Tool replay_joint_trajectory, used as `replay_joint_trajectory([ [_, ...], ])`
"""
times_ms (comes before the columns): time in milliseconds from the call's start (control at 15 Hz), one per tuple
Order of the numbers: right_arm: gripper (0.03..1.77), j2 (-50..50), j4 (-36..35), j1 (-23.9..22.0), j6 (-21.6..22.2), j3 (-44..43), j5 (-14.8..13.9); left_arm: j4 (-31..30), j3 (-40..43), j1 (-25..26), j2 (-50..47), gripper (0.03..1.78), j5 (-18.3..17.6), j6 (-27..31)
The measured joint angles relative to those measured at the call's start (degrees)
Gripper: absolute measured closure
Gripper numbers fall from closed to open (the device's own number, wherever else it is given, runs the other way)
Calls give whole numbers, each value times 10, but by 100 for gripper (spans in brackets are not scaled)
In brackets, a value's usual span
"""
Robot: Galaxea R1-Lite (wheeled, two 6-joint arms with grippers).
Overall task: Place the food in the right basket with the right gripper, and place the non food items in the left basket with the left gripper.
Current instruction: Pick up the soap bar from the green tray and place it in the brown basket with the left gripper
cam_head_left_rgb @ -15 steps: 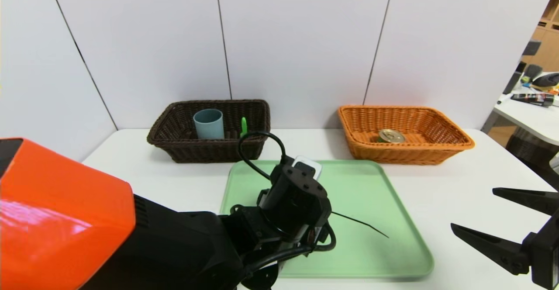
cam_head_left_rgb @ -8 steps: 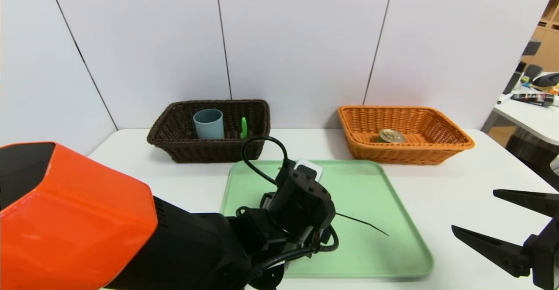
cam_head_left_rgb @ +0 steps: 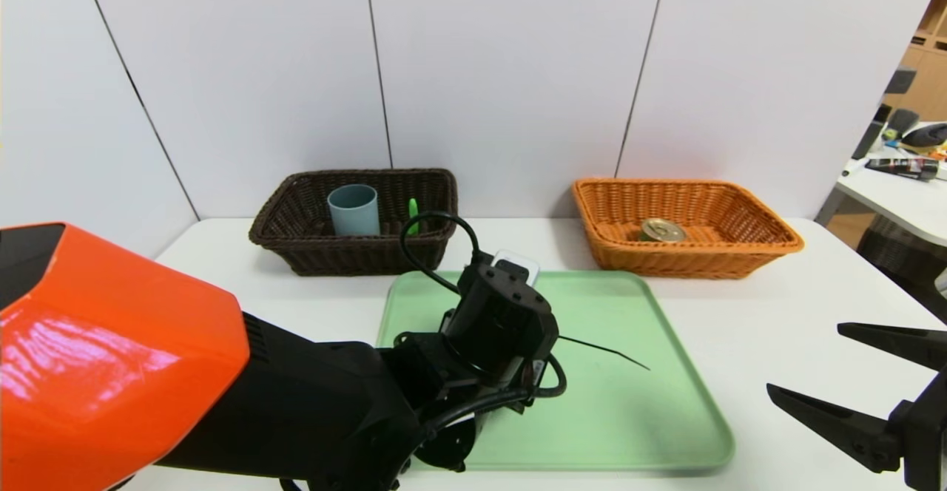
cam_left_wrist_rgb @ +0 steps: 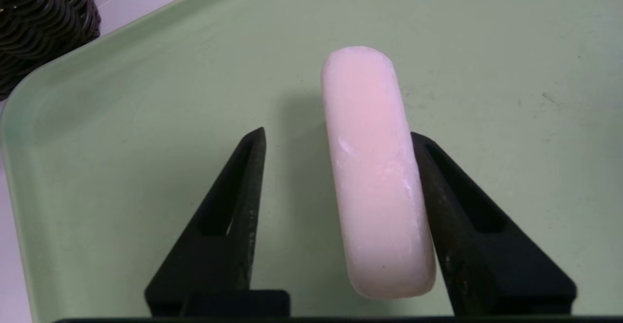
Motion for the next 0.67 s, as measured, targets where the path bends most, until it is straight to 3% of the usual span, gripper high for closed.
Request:
replay_joint_trajectory([
  [133, 10, 0, 0, 0, -2, -2, 0, 3, 1, 0, 0, 102, 0, 0],
  [200, 10, 0, 0, -1, -3, -2, -1, 3, 1, 0, -1, 124, 0, 0],
  [267, 10, 0, 0, -1, -3, -3, -1, 3, 1, 0, -2, 133, -1, 0],
  [667, 10, 2, 0, -1, -3, -3, 0, 3, 6, 0, -9, 133, -8, 1],
])
